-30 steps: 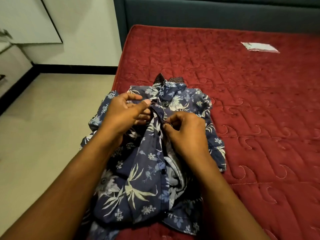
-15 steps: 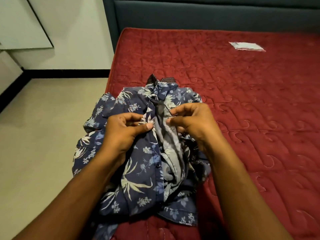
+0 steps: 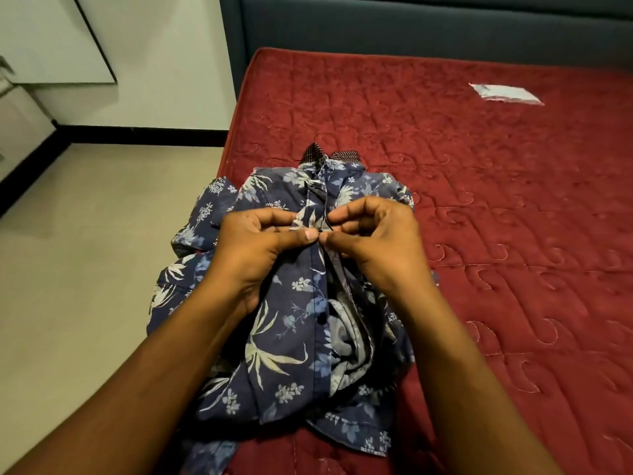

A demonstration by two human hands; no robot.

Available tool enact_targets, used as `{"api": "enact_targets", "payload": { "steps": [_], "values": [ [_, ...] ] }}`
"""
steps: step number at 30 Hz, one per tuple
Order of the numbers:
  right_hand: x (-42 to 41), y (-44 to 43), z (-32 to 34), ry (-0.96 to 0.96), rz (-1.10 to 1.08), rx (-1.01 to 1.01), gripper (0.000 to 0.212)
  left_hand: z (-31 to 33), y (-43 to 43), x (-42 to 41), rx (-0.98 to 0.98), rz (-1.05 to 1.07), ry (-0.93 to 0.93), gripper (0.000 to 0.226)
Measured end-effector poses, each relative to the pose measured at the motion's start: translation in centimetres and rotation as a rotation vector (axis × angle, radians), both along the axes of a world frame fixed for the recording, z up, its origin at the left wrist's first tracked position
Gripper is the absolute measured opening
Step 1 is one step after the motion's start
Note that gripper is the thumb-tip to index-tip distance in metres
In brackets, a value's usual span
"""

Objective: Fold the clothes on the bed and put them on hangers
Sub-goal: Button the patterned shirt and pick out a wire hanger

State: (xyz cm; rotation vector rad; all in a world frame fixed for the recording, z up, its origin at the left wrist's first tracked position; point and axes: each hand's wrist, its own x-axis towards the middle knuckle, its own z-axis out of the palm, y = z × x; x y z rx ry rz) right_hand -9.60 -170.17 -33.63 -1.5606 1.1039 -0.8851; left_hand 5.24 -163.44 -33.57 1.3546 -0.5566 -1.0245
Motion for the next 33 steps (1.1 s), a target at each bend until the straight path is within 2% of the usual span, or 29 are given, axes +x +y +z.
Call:
{"api": "enact_targets", "payload": {
  "steps": [10,13,17,20,24,27,30,33],
  "values": [
    [-0.5,0.3,0.3,0.003,0.046,0.018,0.014,-0.3,0.0,0.0,0.022,-0.004,0.012,0.038],
    [-0.6,0.2,0.6,-0.138,0.068,0.137,0.007,-0.5,0.1,0.1,0.042,-0.015,0.020,0.031],
    [-0.9,0.1,0.7,-0.285,0.088,0.315,0.021,-0.6,0.1,0.1,0.068,-0.076,0.102,0.034],
    [-0.9,0.1,0.6,-0.279,0.062,0.344,0.027,-0.8,-0.1,-0.2,0.083,-0.065,0.121,0.041],
    [-0.6,0.0,0.4,-0.167,0.024,0.266,0.027,-1.2,-0.4,-0.2,0.085,-0.002,0.069,0.048],
    [0.0,0.1,-0.1,-0.022,-0.036,0.131,0.028,-1.6,-0.5,-0.4,0.084,0.014,-0.001,0.035],
    [0.4,0.6,-0.4,0.180,-0.080,-0.112,0.025,-2.0,-0.3,-0.9,0.061,0.029,-0.058,0.026],
    [0.6,1.0,-0.2,0.223,-0.078,-0.275,0.023,-1.8,-0.2,-1.1,0.027,0.057,-0.014,0.018]
  ]
}}
